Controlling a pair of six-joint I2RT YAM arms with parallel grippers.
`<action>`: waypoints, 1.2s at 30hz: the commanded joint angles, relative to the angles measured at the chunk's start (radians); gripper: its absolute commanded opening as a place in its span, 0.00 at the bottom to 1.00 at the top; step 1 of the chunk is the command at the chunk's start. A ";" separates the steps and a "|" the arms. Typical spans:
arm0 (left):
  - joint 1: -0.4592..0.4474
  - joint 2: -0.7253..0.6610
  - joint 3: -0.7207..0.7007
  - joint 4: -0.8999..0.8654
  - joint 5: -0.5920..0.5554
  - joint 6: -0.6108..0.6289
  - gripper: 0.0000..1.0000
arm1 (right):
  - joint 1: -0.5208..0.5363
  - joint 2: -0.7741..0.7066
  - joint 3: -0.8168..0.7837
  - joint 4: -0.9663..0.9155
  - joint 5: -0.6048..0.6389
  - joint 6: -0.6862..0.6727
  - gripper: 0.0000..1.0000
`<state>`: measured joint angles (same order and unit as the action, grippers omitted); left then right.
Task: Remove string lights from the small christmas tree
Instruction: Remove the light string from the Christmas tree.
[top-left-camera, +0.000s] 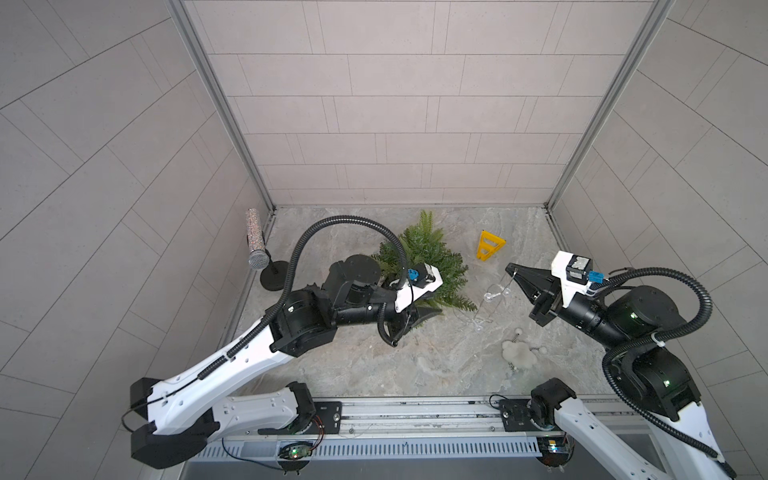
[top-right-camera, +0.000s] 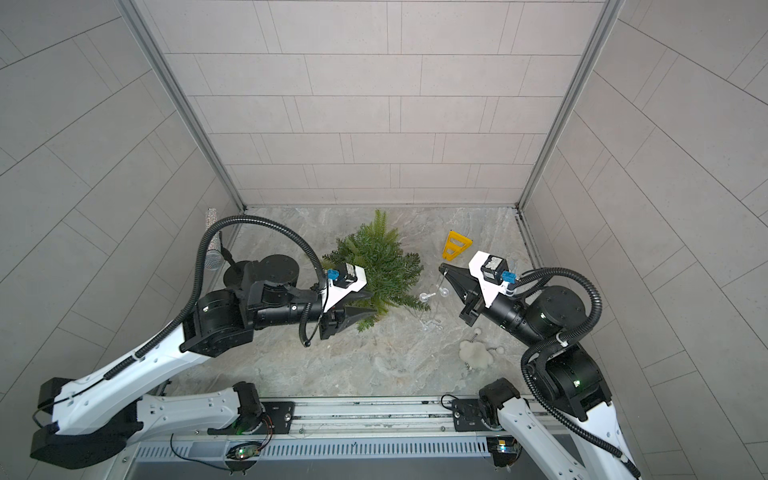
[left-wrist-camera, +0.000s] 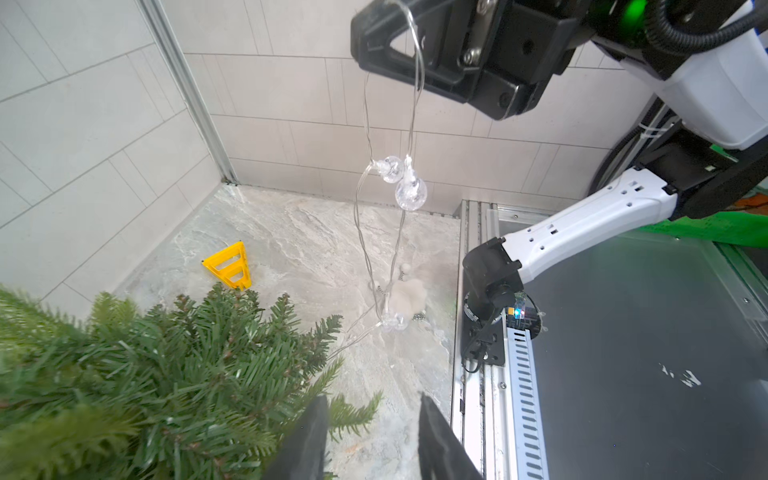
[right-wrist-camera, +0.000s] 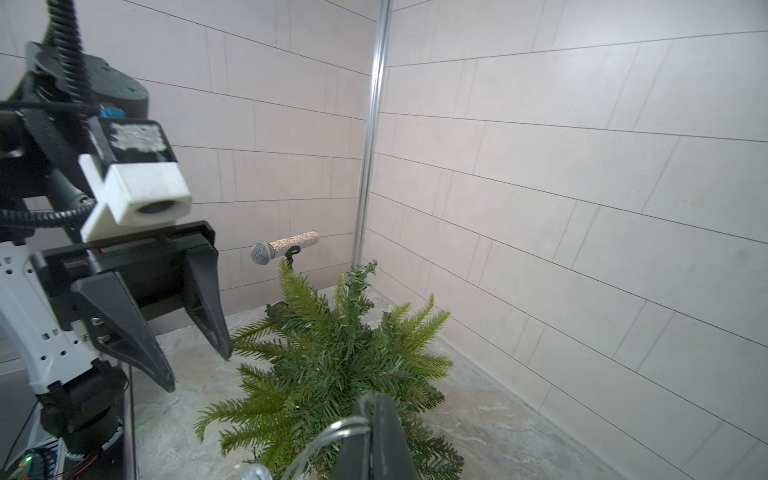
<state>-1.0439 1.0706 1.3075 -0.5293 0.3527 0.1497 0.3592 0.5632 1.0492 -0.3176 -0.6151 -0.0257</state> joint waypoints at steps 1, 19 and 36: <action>-0.001 0.008 -0.015 0.009 0.049 0.053 0.42 | -0.002 0.007 0.030 0.084 -0.107 -0.001 0.00; -0.001 0.185 -0.060 0.365 0.083 0.061 0.50 | -0.002 0.050 0.035 0.250 -0.236 0.070 0.00; 0.000 0.287 -0.046 0.493 0.044 0.009 0.14 | -0.002 0.020 -0.009 0.271 -0.252 0.098 0.00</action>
<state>-1.0439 1.3582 1.2583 -0.1059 0.4099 0.1699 0.3592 0.5964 1.0542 -0.0731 -0.8528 0.0601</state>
